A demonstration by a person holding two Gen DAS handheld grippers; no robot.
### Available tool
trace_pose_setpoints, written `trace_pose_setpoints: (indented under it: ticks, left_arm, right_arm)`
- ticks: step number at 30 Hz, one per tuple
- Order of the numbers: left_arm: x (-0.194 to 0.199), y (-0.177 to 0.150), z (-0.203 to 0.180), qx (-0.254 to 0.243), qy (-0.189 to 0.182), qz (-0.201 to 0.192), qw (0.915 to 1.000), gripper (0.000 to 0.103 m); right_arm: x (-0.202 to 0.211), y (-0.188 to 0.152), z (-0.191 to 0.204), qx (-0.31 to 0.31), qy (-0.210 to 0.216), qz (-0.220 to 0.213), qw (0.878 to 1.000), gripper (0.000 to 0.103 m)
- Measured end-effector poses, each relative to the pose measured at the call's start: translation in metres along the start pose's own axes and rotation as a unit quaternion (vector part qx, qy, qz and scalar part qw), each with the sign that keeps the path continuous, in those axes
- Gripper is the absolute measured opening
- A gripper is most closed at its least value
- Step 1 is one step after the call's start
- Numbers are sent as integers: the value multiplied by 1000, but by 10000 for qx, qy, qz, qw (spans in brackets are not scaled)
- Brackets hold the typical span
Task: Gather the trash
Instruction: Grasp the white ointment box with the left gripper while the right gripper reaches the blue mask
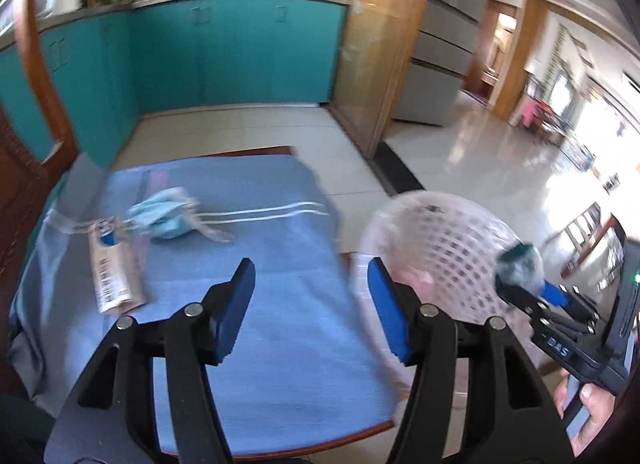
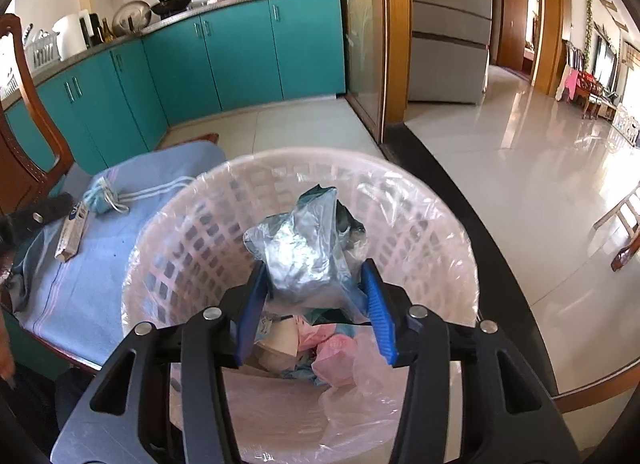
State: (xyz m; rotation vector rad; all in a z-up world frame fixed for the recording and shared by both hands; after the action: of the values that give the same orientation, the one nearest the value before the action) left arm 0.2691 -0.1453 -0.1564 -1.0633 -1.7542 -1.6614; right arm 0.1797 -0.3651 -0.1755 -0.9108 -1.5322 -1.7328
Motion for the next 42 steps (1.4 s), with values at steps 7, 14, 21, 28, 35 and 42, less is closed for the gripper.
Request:
trace_pose_setpoints:
  ticks: [7, 14, 21, 28, 35, 42]
  left_arm:
    - [-6, -7, 96, 817, 780, -38, 9936, 79]
    - [-60, -19, 188, 1629, 1449, 542, 9744, 89]
    - [-93, -29, 200, 1749, 708, 836, 9785, 45]
    - [-59, -62, 206, 1686, 746, 809, 9795, 44]
    - [-28, -81, 196, 1396, 668, 769, 9850, 42]
    - [-25, -86, 199, 1361, 660, 779, 9854, 43]
  right_arm:
    - [-1, 4, 5, -290, 133, -2, 9995, 72]
    - [-2, 28, 49, 26, 408, -56, 9991, 72]
    - [-18, 66, 152, 596, 1012, -152, 9930, 81]
    - [-68, 103, 284, 1130, 1618, 45, 9803, 85]
    - [-147, 106, 357, 1735, 1012, 649, 9775, 85]
    - [-143, 65, 338, 1763, 1198, 987, 9720, 23]
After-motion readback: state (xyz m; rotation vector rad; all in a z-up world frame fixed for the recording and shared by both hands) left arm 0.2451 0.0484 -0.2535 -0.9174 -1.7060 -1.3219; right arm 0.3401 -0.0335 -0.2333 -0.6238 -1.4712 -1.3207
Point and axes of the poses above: each gripper's, at about its wrist camera, not at the fingertips, and x roughly against the way its jaws point, z to its left, y to its top, the point moved 8 cm from there along -x, roughly the way its jaws point, and after that the axes turned 9 degrees about z, right-handed, at the moved point
